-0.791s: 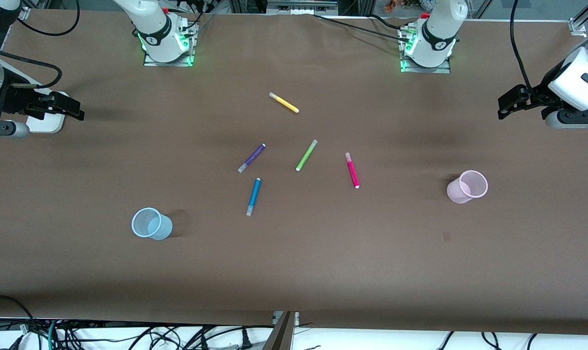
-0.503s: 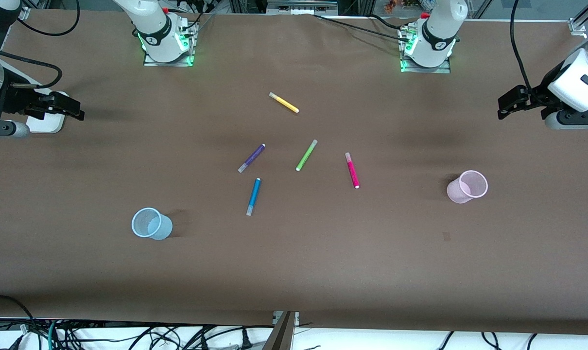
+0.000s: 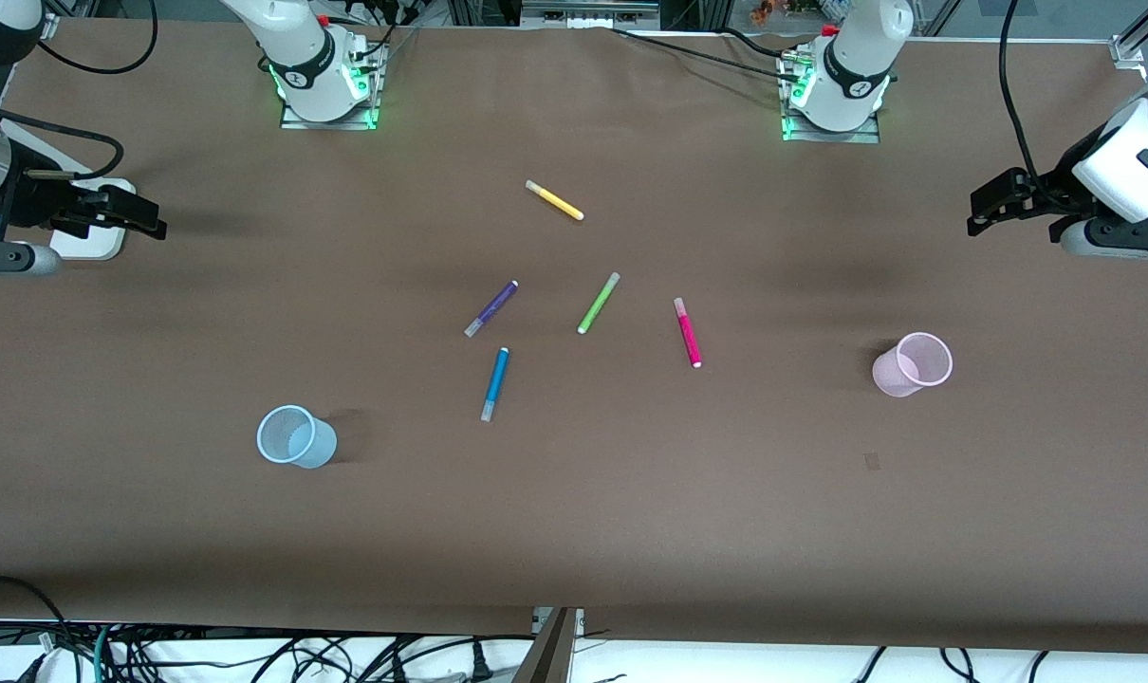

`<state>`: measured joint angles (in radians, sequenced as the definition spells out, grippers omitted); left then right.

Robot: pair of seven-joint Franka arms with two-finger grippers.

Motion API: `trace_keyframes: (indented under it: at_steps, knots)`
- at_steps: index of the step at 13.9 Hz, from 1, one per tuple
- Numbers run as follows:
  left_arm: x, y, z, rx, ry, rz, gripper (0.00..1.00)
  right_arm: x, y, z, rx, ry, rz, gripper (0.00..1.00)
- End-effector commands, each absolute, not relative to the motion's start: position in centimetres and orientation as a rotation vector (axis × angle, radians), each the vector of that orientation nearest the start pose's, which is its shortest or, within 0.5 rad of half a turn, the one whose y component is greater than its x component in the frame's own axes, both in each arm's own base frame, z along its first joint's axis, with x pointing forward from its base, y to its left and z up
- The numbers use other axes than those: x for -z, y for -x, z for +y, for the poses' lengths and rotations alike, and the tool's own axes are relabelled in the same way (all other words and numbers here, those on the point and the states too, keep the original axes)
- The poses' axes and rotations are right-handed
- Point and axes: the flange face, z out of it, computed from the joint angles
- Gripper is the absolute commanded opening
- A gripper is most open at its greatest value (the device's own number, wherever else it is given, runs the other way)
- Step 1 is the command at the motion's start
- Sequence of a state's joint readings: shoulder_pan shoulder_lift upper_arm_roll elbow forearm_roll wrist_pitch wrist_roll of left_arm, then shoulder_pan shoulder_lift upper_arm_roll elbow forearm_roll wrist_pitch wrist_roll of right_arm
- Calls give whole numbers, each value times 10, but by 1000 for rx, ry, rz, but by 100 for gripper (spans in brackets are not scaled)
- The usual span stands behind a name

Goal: Place pink and blue markers in matching cups

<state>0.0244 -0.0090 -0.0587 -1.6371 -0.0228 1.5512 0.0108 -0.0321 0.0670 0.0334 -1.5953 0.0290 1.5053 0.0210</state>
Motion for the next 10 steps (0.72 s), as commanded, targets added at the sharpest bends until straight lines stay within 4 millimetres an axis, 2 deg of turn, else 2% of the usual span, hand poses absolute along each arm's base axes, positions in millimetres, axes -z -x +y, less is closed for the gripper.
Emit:
trace_keyframes:
  at_steps: [1, 3, 7, 8, 10]
  knots:
    - [-597, -554, -26, -125, 3181, 85, 100, -562, -571, 0, -289, 3104, 24, 100]
    - [-597, -554, -27, -128, 3181, 82, 100, -556, -572, -3, -309, 3110, 29, 100]
    - [-596, -554, -28, -133, 3179, 87, 100, -551, -578, 7, -285, 3113, 29, 100]
    - [-590, -557, -33, -153, 3184, 99, 100, -548, -581, 12, -278, 3110, 18, 100]
    - [-556, -571, -42, -256, 3182, 124, 100, -546, -582, 25, -274, 3103, 4, 100]
